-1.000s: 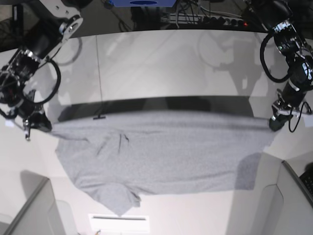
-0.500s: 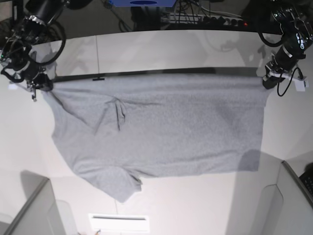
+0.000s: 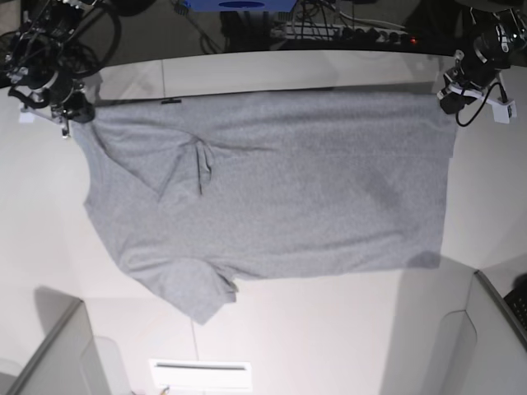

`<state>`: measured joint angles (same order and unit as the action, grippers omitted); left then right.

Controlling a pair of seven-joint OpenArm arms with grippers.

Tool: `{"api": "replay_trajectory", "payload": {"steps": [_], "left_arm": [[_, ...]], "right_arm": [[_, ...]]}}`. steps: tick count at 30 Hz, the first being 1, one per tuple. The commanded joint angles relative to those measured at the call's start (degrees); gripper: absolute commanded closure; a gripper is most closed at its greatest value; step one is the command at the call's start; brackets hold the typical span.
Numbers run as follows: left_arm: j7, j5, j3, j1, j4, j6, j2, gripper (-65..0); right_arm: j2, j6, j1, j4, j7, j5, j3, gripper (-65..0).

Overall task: Fold the T-shirt properly
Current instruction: 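Lower the shoulder edge onto the table and open both grippers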

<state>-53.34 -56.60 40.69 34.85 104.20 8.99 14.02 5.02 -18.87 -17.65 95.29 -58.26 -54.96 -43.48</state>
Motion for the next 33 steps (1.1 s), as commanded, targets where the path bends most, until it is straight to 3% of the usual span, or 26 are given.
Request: {"api": "replay_trajectory", "payload": {"steps": [1, 33], "left_arm": [[0.81, -0.59, 0.41, 0.97, 0.98, 0.1, 0.88, 0.0], [0.73, -0.59, 0.5, 4.49, 0.63, 0.1, 1.14, 0.0]], "right_arm": [[1.09, 0.46, -0.24, 1.2, 0.46, -0.65, -0.16, 0.0], [0.74, 0.46, -7.45, 4.36, 0.11, -0.65, -0.25, 0.0]]}}
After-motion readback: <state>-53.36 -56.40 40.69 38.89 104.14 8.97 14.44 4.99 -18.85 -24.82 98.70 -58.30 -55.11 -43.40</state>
